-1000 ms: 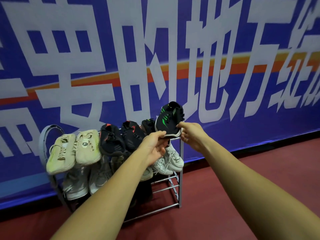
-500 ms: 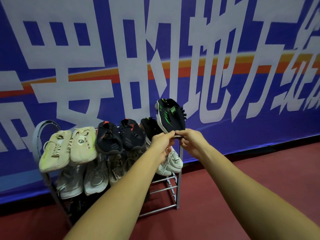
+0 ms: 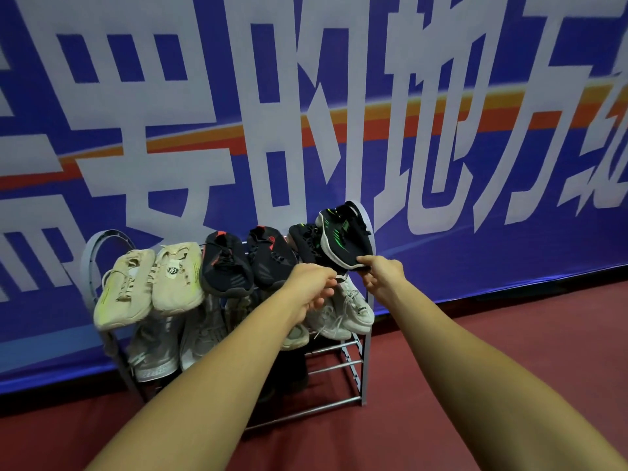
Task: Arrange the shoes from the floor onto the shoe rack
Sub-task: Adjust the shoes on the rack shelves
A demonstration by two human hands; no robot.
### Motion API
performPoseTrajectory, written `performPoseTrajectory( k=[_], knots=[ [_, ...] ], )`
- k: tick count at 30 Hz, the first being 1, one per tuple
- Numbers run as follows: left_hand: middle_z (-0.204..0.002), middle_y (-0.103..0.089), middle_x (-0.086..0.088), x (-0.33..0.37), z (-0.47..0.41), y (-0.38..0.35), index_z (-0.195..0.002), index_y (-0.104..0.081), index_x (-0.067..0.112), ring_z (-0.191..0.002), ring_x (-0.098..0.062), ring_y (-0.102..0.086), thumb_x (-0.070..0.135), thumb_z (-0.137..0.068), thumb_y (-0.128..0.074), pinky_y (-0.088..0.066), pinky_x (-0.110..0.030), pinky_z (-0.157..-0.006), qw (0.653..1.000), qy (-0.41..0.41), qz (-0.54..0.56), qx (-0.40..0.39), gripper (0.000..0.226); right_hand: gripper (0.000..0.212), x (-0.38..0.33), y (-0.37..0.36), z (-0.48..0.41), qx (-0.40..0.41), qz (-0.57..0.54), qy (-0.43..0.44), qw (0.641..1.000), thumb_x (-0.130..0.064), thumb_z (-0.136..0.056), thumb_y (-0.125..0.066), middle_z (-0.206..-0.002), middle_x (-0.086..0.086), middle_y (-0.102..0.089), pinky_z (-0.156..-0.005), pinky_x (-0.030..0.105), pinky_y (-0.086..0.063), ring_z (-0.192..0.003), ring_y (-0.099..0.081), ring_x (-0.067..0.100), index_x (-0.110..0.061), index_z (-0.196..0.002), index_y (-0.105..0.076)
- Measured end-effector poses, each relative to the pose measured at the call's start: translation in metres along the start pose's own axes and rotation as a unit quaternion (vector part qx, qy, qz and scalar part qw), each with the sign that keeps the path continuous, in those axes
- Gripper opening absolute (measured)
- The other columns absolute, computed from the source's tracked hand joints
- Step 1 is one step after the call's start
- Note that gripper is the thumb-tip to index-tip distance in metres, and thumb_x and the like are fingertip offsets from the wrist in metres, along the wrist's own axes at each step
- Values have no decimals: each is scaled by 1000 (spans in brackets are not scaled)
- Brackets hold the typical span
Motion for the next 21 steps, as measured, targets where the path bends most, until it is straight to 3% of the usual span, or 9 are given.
performPoseTrajectory(
  k=[2,4,6,9,12,16,21],
  knots=[
    [-90,-68,-1,-4,0,2,-87,-65,16,-69,-11,-59,19,-91,-61,-40,-21,-54,1000,-1,-12,0,6,13,4,4,0,9,29,13,999,-8,-89,-69,-51,6,-40,-34,23,-22,-31,-27,11,2,-88,-60],
    [-89,-67,-1,-6,3,4,-86,-64,17,-65,-9,-57,18,-91,-60,-39,-20,-53,1000,-5,-20,-4,6,27,2,11,4,13,94,38,995,-23,-90,-71,-56,7,-41,-42,29,-26,-43,-30,16,-5,-76,-58],
    [-87,-65,-2,-9,9,10,-86,-63,17,-63,-9,-56,18,-92,-60,-38,-20,-52,999,-12,-29,-5,7,35,-9,18,13,40,194,95,976,-35,-89,-71,-66,9,-48,-55,35,-35,-57,-42,21,-11,-71,-53],
    [-84,-64,-2,-14,24,33,-86,-63,17,-61,-10,-56,17,-92,-59,-38,-21,-51,998,-31,-52,8,8,35,-23,16,37,83,319,169,929,-36,-88,-67,-98,8,-65,-79,38,-48,-93,-60,27,-9,-109,-63],
    [-84,-64,-3,-26,41,68,-85,-64,14,-61,-11,-56,16,-92,-58,-37,-21,-48,997,-33,-67,32,9,38,-32,-12,73,74,402,239,881,-27,-85,-62,-110,9,-67,-82,39,-51,-101,-62,31,-10,-119,-62],
    [-82,-62,-8,-49,67,122,-81,-64,10,-62,-17,-53,12,-93,-57,-33,-24,-46,994,-18,-87,63,14,31,-19,-74,124,-16,455,302,838,-23,-84,-62,-111,13,-67,-83,39,-52,-99,-63,32,-7,-110,-66],
    [-75,-52,-16,-70,98,191,-70,-61,8,-59,-21,-45,4,-89,-54,-33,-27,-52,986,-29,-140,88,20,22,41,-142,178,-205,540,278,768,-23,-83,-66,-100,10,-75,-75,31,-49,-96,-68,28,-10,-100,-71]
  ],
)
Point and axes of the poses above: each hand's wrist, its own z-axis away from the middle knuckle, its own y-axis out of the back of the hand, x = y × z, the point moved 5 cm from there along -z, towards the middle knuckle
